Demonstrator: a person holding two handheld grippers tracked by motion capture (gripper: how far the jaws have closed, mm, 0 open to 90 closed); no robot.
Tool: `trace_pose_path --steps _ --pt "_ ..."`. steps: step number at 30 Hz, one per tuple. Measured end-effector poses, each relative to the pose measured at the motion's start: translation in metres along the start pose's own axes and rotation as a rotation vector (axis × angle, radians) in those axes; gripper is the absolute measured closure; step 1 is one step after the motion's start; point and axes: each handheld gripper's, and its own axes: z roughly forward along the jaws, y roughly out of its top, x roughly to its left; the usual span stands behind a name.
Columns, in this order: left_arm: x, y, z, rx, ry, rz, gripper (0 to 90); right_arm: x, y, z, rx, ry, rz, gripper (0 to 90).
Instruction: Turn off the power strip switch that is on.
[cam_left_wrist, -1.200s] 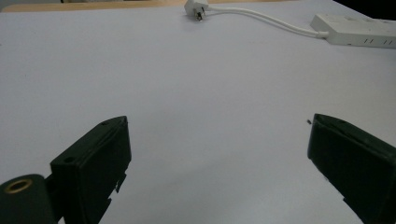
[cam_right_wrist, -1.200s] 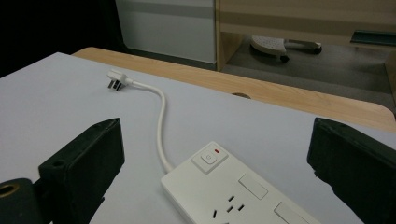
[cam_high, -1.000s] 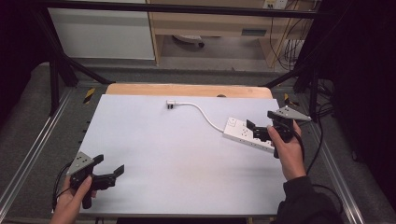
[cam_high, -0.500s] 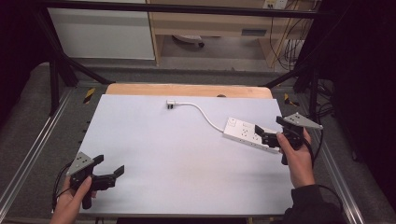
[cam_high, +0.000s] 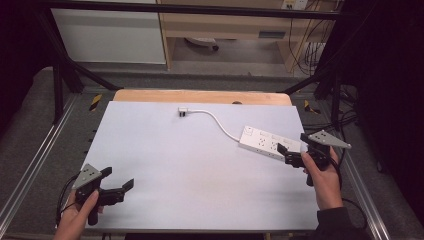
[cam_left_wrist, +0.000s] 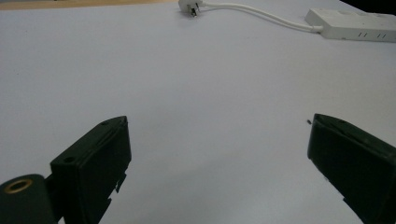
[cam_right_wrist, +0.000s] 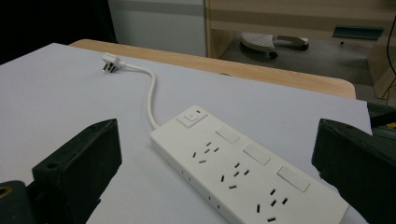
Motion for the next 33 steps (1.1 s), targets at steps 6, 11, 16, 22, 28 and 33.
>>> trace_pose_path --steps 6,11,16,22,28,33 --pt "0.000 0.000 0.001 0.005 -0.002 0.002 6.2 0.000 -0.010 -0.007 0.009 0.003 0.013 2.3" --pt "0.000 0.000 0.001 0.008 0.001 0.002 6.2 0.000 -0.019 -0.009 0.020 0.004 0.021 2.4" --pt "0.000 -0.001 0.001 0.009 0.000 0.002 6.2 0.002 -0.029 -0.010 0.031 0.006 0.034 2.6" --pt "-0.001 -0.001 0.002 0.012 -0.001 0.002 6.3 0.004 -0.040 -0.009 0.051 0.013 0.040 2.7" --pt "-0.001 -0.001 0.002 0.014 -0.003 0.005 6.3 0.008 -0.052 -0.005 0.076 0.018 0.032 2.8" --pt "-0.002 -0.001 0.002 0.021 -0.005 0.008 6.3 0.012 -0.059 -0.002 0.092 0.028 0.027 2.9"
